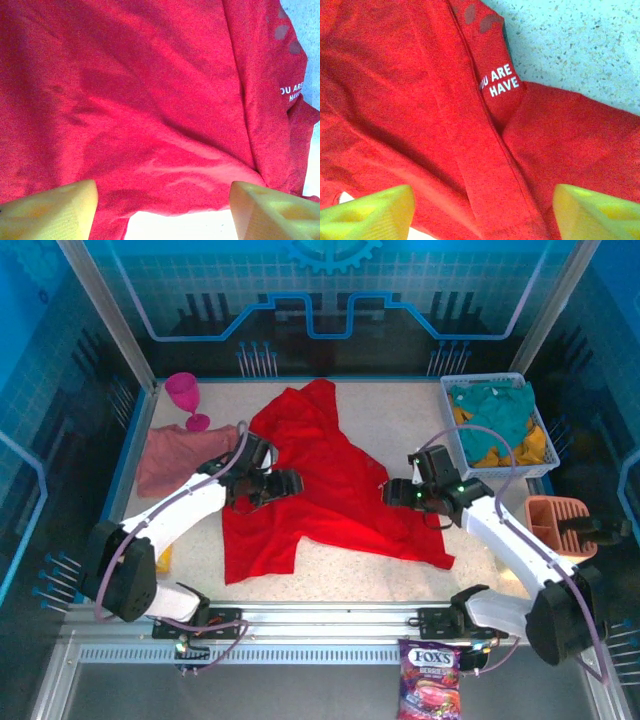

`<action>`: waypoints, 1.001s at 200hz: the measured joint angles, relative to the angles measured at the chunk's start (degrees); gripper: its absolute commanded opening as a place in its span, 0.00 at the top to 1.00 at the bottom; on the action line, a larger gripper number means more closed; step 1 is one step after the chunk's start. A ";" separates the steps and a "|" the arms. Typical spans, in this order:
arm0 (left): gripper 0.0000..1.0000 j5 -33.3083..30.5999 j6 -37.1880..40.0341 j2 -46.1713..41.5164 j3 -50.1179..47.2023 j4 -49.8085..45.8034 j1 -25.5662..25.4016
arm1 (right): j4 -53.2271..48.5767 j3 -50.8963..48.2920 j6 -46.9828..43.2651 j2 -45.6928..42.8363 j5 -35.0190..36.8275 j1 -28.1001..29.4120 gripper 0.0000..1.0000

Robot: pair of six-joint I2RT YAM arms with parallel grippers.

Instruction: Fold and stack the t-shirts

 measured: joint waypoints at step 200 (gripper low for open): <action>0.30 -0.46 0.57 -4.13 -5.11 -2.47 1.49 | -5.11 -6.43 1.33 9.53 -7.32 -4.50 1.00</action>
